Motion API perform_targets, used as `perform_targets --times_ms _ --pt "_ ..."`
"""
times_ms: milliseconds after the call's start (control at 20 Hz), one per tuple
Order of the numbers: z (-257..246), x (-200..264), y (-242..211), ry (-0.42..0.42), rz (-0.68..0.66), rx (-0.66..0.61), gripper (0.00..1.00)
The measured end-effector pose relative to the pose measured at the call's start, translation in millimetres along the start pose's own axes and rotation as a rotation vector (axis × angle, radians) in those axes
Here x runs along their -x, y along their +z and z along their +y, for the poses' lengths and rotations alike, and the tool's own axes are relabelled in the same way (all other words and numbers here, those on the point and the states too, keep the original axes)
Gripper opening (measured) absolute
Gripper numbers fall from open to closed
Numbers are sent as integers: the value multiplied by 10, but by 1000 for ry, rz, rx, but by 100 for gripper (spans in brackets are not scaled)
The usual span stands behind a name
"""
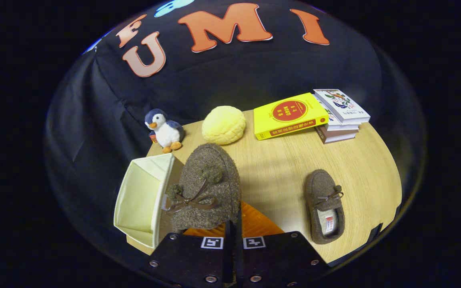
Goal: Open the storage box then place both shoes into the box .Put the left shoe in first, then the right shoe, with the right side of both shoes facing outward in a uniform manner.
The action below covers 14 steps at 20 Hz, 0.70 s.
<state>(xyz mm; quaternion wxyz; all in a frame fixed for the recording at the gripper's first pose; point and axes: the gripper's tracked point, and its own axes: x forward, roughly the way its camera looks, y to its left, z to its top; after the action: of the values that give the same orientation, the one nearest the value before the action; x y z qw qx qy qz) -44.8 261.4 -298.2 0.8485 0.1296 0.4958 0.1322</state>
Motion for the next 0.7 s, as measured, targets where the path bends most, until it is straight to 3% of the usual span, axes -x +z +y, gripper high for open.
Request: perform_targets --times_ms 500,700 --pt "1362 -129 56 104 44 54 4" --pt "1681 -299 -78 89 78 66 4"
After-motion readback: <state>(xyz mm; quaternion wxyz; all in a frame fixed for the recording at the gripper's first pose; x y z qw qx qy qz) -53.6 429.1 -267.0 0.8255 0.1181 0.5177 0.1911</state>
